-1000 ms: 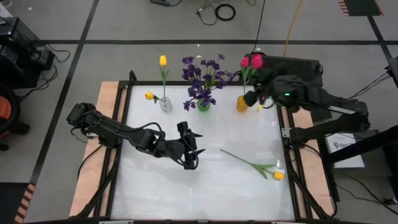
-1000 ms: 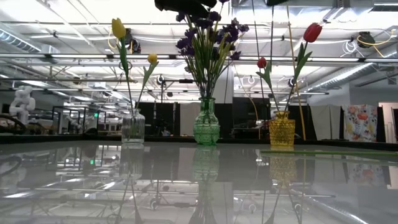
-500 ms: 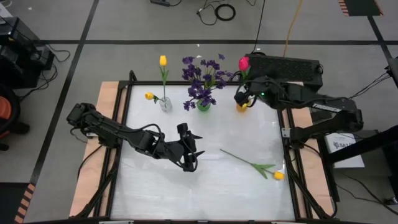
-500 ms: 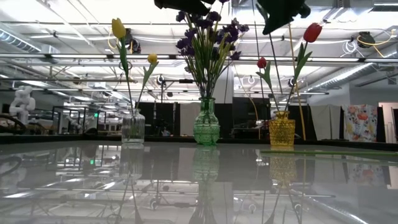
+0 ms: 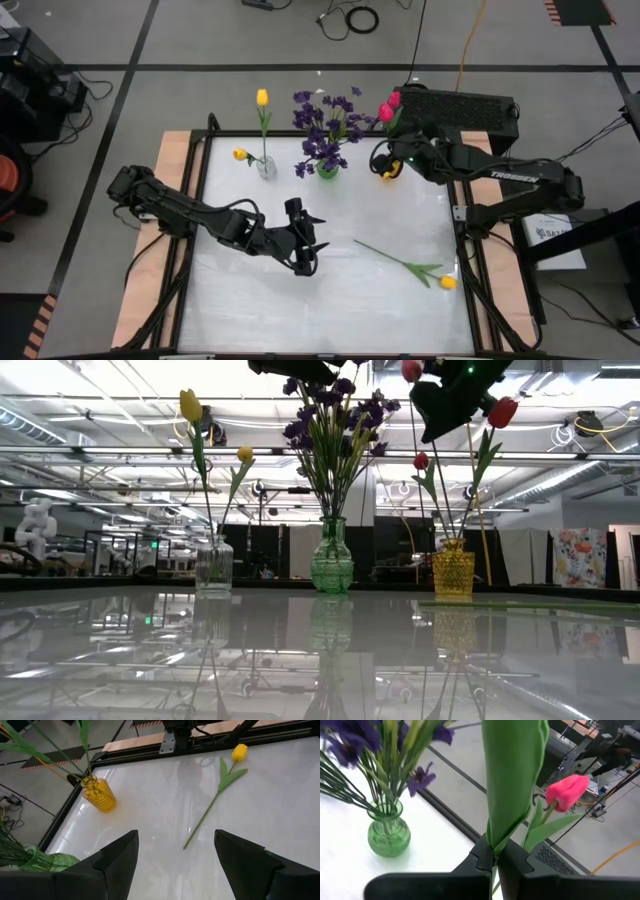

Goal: Sort flowers into vase by color
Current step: Put the pink flower into the yellow vase, then put the yellow flower into the transparent vase

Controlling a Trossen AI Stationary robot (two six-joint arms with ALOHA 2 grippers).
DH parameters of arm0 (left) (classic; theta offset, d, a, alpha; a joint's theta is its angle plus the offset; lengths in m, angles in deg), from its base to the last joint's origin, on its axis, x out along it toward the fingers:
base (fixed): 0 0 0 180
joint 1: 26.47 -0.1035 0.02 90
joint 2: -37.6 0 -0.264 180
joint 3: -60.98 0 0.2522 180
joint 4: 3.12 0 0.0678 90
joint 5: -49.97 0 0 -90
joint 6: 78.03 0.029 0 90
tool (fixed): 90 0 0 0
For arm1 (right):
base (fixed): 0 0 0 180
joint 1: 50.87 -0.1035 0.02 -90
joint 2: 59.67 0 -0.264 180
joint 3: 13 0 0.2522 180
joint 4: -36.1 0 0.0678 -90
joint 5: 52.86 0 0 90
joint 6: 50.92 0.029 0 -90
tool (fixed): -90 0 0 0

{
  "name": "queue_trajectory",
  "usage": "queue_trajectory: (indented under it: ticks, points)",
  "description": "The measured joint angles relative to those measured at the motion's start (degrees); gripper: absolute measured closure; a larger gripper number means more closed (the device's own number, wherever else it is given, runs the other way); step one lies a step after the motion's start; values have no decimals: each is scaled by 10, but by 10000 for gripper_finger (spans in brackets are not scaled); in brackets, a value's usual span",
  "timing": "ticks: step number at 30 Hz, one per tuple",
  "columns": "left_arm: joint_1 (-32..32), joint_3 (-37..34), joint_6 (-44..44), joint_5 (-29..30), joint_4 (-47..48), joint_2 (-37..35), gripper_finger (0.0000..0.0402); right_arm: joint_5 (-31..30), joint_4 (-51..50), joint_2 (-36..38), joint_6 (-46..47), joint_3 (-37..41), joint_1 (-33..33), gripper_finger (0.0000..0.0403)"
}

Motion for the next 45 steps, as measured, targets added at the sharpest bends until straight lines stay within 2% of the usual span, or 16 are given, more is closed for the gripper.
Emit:
queue_trajectory:
  ticks: [11,23,27,38,45]
  points:
    - [0,0,0,0,0,0,134,1,31,0,2,34,5,397]
    - [0,0,0,0,0,0,134,3,34,0,8,50,11,349]
    - [0,0,0,0,0,0,134,8,23,0,-5,35,11,319]
    - [0,0,0,0,5,0,134,22,-4,24,-34,-8,2,202]
    - [0,0,0,0,2,0,134,117,-99,68,-33,-97,-25,161]
